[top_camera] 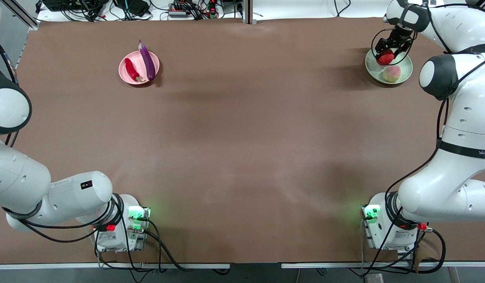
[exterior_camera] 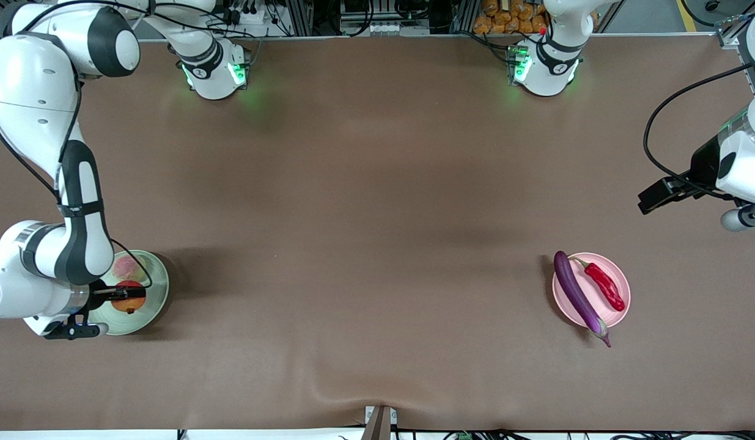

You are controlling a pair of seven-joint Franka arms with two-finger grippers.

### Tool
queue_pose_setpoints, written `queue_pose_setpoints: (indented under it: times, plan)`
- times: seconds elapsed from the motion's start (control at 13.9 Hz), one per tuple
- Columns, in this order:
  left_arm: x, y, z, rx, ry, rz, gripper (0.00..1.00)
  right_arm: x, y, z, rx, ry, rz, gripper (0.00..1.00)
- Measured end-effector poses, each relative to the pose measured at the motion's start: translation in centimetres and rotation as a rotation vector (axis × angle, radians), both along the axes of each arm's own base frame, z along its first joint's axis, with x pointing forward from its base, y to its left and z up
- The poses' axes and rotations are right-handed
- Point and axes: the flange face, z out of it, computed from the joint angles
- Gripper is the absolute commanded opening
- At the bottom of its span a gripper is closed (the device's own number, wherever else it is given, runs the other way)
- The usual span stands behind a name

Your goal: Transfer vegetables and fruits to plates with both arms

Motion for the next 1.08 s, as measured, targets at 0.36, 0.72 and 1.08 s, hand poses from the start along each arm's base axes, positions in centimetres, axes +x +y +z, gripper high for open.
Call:
queue_pose_setpoints:
  times: [0.36, 0.72, 1.08]
  plan:
    - [-0.2, -0.6, 1.6, -0.004, -0.024, -0.026, 1.0, 0.2, 0.1, 0.4, 0.014, -0.004, -0.006, 1.0]
    - [-1.2, -1.5, 2.8, 0.006, -0.014, -0.037, 1.0, -0.2, 2.2, 6.6, 0.066, 0.096, 0.029, 1.0]
    - [-3.6, -1.5, 5.8, 0.01, -0.026, -0.142, 1.0, -2.0, 7.1, 19.5, 0.057, 0.111, -0.036, 1.0]
